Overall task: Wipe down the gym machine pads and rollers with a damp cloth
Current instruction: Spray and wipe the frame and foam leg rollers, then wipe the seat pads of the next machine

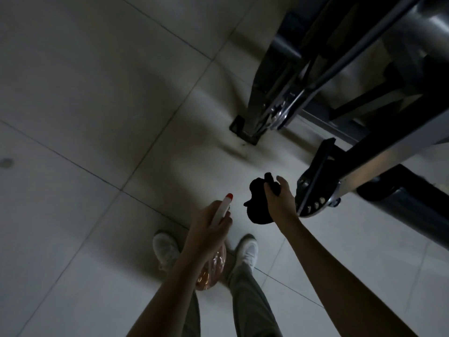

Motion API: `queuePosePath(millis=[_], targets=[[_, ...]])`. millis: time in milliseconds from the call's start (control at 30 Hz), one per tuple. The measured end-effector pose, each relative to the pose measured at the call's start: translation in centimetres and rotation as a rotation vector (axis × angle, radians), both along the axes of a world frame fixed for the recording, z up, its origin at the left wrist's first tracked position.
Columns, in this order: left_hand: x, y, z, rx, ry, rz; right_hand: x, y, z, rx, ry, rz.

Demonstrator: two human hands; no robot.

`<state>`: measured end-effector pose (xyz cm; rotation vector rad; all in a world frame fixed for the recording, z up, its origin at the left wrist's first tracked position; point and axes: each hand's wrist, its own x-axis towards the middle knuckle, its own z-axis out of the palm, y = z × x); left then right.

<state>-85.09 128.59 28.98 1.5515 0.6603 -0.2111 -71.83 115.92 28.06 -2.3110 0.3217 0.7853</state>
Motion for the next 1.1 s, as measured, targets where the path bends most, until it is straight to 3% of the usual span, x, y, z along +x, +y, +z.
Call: queuePosePath(millis=[200,367,667,933,1100], targets=[[0.3,7.4,5.7,0.097,-0.034,-0.011,0.0,7.6,4.6,0.242,0.147,-0.246],[0.6,12.5,10.1,0.098,-0.099,0.016,0.1,11.7,7.2,0.351,0.348,-0.289],[2.8,20.3,15.7,0.099,-0.133,0.036,3.8,19.5,11.9,0.476,0.259,-0.46],[10.5,27.4,18.3,0.167,-0.106,-0.058,11.9,26.3,14.8,0.527,0.288,-0.507],[17.3,32.7,20.4,0.169,-0.068,-0.124,17.2,29.8,16.3,0.593,0.318,-0.741]])
